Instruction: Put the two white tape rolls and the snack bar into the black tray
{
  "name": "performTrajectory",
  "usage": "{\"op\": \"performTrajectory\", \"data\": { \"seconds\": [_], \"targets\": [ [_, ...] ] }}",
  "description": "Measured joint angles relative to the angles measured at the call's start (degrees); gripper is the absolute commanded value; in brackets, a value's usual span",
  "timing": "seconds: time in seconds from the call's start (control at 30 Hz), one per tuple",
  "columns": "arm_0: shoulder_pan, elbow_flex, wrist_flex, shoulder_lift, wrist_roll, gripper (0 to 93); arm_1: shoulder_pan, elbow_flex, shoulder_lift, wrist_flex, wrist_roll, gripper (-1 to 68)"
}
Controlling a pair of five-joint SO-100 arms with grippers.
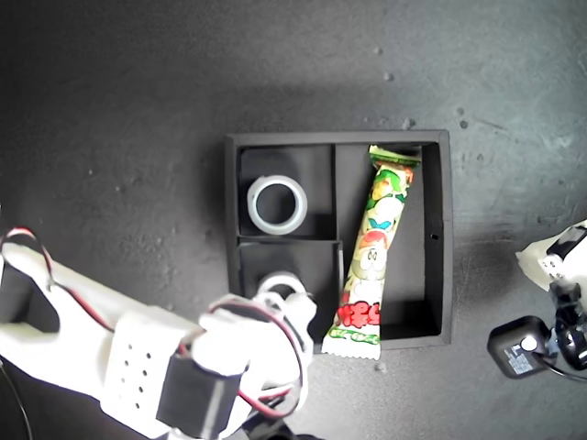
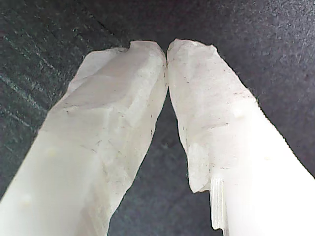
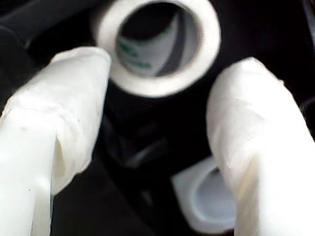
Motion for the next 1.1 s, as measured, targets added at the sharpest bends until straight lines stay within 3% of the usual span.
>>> {"op": "performTrajectory", "data": {
  "seconds": [0.1, 0.23, 0.5, 0.73, 0.9, 1.1],
  "targets": [
    [-0.4, 2.4, 0.0, 3.8, -0.3, 14.7, 0.4, -0.1, 0.0, 1.4, -0.1, -0.3],
    [-3.2, 16.2, 0.0, 17.9, 0.4, 2.7, 1.6, 0.1, 2.5, 3.5, 0.4, -0.3],
    [-21.3, 63.8, -1.0, 67.2, 0.4, 0.1, 4.7, 18.5, 32.1, 1.9, 6.8, -0.4],
    [-24.8, 114.4, -25.5, 94.0, -6.2, 0.1, 10.4, 45.8, 60.8, -4.5, 7.3, -0.4],
    [-27.5, 138.7, -38.2, 100.1, -8.3, 0.1, 16.4, 55.5, 83.8, 6.0, 7.2, -0.3],
    [-31.3, 158.6, -34.2, 130.4, -7.8, 0.1, 22.8, 56.5, 87.3, 15.7, 7.3, 4.1]
  ]
}}
